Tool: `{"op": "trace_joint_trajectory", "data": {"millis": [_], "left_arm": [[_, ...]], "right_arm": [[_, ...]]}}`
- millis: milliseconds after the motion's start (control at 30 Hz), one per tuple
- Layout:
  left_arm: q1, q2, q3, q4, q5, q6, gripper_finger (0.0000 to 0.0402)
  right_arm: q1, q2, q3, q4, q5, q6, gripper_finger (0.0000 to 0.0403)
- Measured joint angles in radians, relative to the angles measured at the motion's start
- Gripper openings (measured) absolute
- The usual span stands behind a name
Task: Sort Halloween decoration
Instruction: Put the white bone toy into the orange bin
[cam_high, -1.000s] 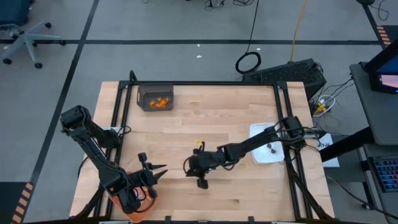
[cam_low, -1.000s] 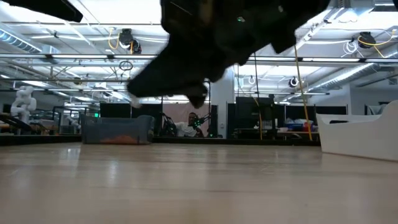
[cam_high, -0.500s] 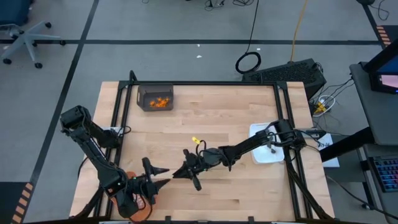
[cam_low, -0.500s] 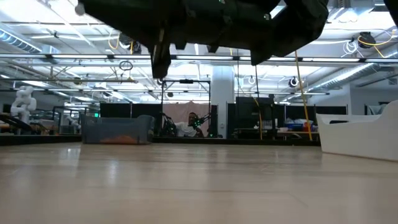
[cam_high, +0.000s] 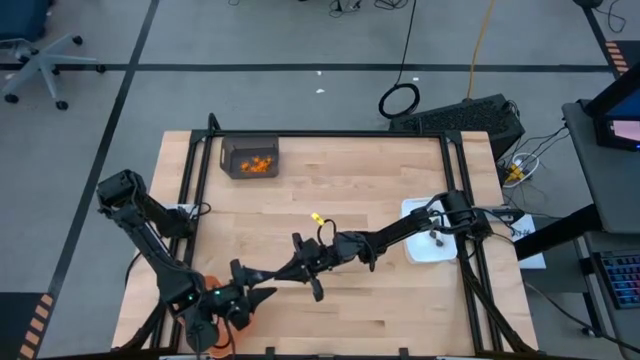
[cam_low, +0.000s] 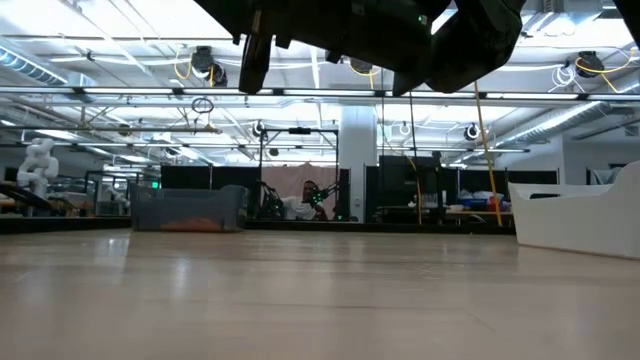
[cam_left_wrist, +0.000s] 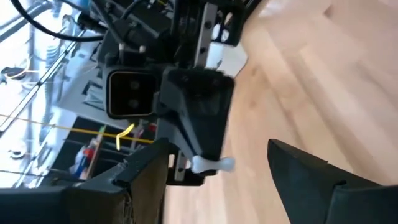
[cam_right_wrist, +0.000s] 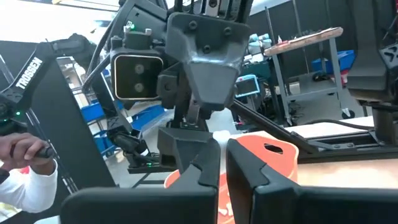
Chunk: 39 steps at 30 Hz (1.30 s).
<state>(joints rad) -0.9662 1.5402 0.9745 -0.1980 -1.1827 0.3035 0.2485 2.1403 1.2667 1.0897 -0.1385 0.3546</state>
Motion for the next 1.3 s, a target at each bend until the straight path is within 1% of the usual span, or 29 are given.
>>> {"op": "trace_joint_trajectory", "data": {"millis": [233,367,633,833,967,1300], "left_arm": [[0.022,0.000,0.000,0.006,-0.008,0.056,0.0265],[0.022,0.000,0.000,0.006,-0.055,0.094,0.0265],[0.022,0.000,0.000,0.006,-0.095,0.136,0.0263],[0.025,0.000,0.000,0.007,-0.099,0.185,0.0231],[0.031,0.000,0.000,0.007,-0.105,0.203,0.0210],[0.049,0.000,0.001,0.006,-0.105,0.231,0.0187]], "right_arm": [[0.000,0.000,0.000,0.006,0.001,0.000,0.0001],[-0.001,0.000,0.000,0.027,0.003,0.008,0.0001],[-0.010,0.000,0.000,0.083,0.006,0.035,0.0001],[-0.009,0.000,0.000,0.089,0.007,0.047,0.0001],[-0.010,0.000,0.000,0.090,0.026,0.050,0.0001],[-0.009,0.000,0.000,0.096,0.038,0.050,0.0001]]}}
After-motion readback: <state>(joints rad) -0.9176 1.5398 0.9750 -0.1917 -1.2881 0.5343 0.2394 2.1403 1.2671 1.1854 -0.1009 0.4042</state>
